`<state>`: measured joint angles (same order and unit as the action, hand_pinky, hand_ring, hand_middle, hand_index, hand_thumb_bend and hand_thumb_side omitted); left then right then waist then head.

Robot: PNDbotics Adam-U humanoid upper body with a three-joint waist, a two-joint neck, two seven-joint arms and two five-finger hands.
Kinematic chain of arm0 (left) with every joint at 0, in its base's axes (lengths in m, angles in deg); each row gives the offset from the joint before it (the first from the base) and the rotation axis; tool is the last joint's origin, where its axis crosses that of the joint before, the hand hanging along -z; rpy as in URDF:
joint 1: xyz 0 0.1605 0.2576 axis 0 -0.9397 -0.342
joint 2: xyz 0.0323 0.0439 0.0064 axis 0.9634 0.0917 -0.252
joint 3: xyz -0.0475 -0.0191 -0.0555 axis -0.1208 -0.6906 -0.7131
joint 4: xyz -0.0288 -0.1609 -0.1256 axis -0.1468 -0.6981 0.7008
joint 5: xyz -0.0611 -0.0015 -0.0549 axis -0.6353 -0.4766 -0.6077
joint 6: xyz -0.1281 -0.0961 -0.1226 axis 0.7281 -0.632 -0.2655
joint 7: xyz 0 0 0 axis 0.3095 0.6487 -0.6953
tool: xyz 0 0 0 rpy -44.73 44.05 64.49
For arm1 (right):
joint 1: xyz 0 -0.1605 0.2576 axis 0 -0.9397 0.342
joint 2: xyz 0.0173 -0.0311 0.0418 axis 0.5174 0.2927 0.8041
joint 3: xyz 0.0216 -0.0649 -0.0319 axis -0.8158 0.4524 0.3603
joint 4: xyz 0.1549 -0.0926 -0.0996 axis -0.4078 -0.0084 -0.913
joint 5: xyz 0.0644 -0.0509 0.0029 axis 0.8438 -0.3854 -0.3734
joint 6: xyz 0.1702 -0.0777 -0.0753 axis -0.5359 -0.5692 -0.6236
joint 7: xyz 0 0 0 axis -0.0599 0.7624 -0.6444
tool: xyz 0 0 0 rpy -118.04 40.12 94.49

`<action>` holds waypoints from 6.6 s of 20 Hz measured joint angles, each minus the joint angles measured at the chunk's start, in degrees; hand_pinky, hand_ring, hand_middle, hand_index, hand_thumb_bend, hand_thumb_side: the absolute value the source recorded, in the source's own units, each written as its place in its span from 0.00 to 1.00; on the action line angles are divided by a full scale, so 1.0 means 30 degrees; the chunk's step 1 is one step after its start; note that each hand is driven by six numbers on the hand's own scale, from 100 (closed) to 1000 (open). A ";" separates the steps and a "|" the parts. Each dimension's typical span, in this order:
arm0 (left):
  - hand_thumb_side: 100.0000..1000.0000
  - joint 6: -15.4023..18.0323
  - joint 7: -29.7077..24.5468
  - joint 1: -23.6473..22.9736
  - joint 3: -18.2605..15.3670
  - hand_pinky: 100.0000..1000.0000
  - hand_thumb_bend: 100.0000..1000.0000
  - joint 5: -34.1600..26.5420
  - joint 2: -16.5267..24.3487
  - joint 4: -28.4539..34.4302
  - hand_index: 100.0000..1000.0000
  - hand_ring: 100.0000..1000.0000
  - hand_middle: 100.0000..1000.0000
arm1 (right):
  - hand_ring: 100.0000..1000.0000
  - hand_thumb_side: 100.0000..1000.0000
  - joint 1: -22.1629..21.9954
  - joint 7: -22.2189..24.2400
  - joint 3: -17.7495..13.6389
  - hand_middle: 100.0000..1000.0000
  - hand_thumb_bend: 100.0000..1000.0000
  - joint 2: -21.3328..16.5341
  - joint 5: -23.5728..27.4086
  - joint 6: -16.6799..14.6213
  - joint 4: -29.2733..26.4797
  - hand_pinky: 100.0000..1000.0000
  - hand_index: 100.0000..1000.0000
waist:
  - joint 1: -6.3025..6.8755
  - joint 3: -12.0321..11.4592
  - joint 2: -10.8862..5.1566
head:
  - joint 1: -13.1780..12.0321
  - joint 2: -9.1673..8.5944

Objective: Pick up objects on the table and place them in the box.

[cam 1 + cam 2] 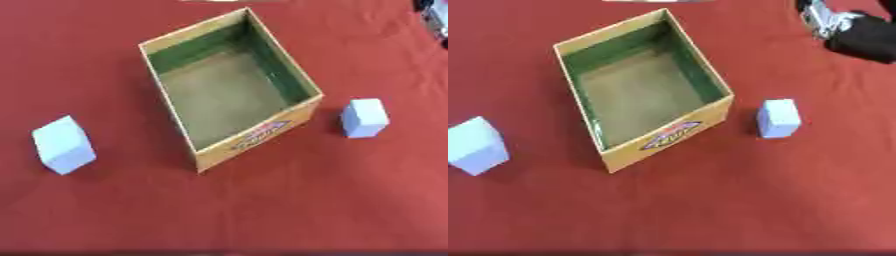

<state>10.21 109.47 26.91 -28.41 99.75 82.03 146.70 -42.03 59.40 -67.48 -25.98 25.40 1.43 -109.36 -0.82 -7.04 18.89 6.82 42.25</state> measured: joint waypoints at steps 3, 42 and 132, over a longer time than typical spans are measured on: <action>0.72 -0.0011 0.0011 -0.0071 0.0000 0.78 0.44 0.0057 0.0002 0.0000 0.80 0.76 0.69 | 0.88 0.64 -0.0408 0.1975 0.0140 0.85 0.07 -0.0698 -0.0029 -0.0061 -0.0052 0.85 0.91 | -0.0016 0.0002 -0.0001 | -0.0079 0.0001; 0.73 -0.0085 -0.0409 0.0113 0.0133 0.78 0.43 -0.0208 -0.0007 0.0000 0.80 0.76 0.69 | 0.93 0.20 -0.0730 0.9748 0.2580 0.85 0.18 -0.1256 0.1148 0.4411 -0.0064 0.91 0.94 | -0.0136 -0.0352 0.0010 | 0.0424 0.0004; 0.73 0.0043 -0.1053 0.0439 0.0492 0.79 0.42 -0.0566 -0.0498 0.0000 0.79 0.76 0.69 | 0.70 0.00 0.7198 1.0328 0.3492 0.40 0.00 0.1435 -0.0949 0.5687 -0.0053 0.80 0.55 | -0.0367 -0.1382 0.0370 | 0.1594 0.0035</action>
<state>10.34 106.31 28.23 -26.93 98.05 80.54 146.70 -20.43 90.39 -57.00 -21.67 22.55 18.49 -109.51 -1.92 -11.19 20.00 11.61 42.36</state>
